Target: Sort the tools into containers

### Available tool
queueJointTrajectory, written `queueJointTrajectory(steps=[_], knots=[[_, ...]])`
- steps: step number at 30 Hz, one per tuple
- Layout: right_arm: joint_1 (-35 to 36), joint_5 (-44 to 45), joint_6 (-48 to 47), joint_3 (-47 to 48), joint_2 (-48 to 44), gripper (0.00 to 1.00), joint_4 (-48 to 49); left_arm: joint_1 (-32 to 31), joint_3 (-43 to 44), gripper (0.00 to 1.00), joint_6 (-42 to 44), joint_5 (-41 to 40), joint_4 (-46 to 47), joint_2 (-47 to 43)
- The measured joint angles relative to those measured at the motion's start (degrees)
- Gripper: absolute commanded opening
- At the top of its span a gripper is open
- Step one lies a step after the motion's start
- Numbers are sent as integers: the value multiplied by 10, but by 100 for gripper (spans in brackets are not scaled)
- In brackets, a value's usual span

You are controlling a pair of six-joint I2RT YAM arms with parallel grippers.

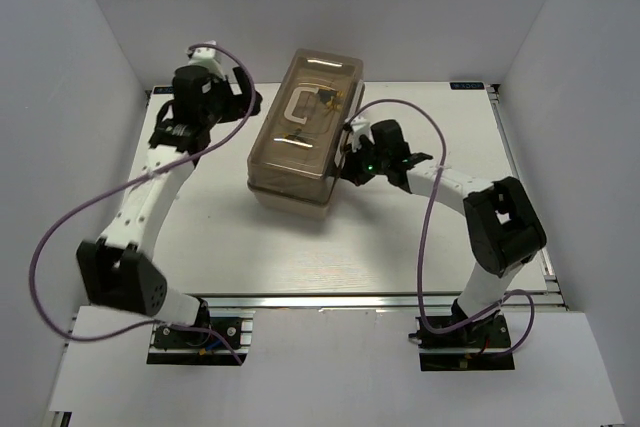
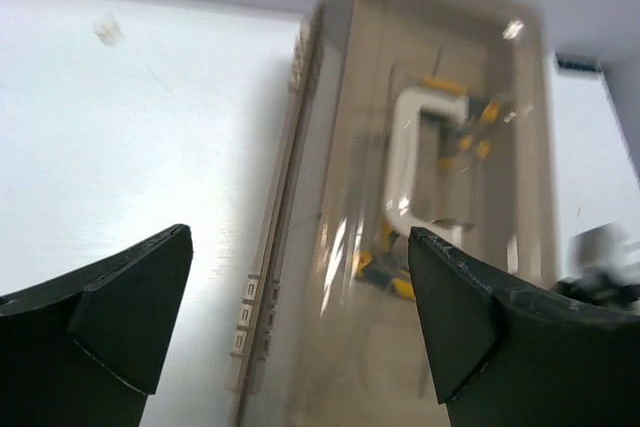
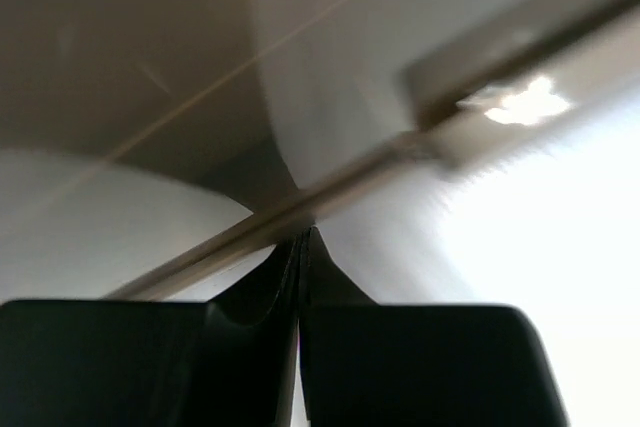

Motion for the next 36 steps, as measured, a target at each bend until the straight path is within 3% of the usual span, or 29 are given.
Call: queueJointTrajectory(steps=[6, 11, 16, 28, 33, 36], knots=[[77, 35, -44, 12, 14, 0, -3, 2, -40, 98, 22, -71, -17, -170], [136, 53, -58, 89, 61, 0, -9, 8, -93, 98, 33, -95, -22, -207], [153, 54, -78, 114, 57, 0, -4, 21, -62, 98, 37, -82, -19, -77], [74, -38, -178, -182, -305, 0, 19, 27, 196, 98, 19, 0, 1, 225], [73, -44, -179, -236, -369, 0, 18, 27, 349, 98, 17, 67, 5, 343], [66, -42, -178, -250, -377, 0, 17, 30, 370, 98, 14, 138, 9, 393]])
